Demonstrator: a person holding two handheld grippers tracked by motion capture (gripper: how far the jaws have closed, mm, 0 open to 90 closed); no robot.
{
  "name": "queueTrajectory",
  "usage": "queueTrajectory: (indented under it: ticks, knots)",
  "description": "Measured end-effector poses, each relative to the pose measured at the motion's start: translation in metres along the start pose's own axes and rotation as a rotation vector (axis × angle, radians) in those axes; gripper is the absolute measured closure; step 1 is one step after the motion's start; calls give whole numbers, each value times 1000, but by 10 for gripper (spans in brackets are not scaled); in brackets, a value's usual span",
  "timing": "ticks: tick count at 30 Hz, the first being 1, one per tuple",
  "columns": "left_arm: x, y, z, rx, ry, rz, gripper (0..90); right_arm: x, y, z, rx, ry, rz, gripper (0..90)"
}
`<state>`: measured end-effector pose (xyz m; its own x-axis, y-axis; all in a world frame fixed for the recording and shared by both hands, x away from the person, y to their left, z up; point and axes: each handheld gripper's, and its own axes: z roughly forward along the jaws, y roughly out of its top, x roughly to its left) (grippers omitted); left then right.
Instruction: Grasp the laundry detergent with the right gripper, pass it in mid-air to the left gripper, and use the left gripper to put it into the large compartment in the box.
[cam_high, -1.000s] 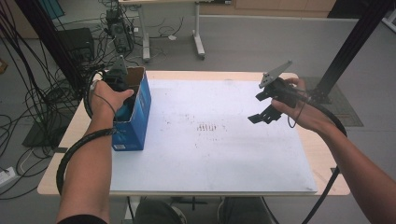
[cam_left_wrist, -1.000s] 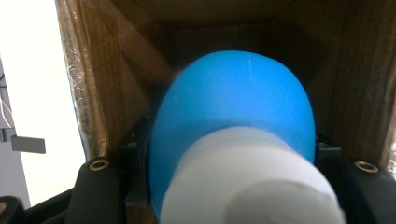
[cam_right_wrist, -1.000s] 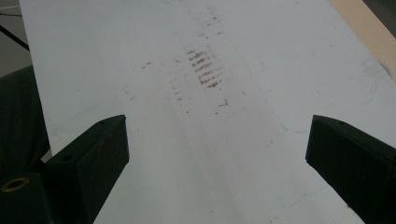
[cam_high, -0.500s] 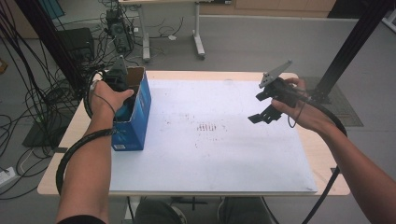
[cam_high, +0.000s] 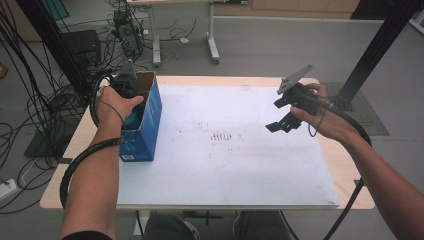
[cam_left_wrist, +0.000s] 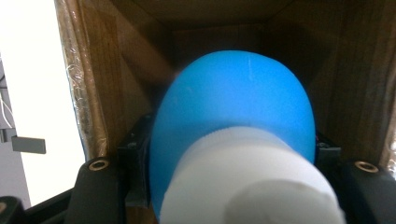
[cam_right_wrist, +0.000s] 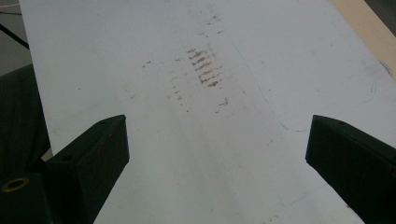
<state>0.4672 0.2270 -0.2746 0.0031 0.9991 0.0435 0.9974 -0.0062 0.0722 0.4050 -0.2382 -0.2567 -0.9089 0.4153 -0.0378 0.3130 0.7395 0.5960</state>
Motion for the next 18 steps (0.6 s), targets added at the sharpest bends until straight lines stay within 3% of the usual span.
queueTrajectory:
  ticks: [18]
  knots:
    - [-1,0,0,-2,3,1,365,1,0,1,-2,4,-2,61]
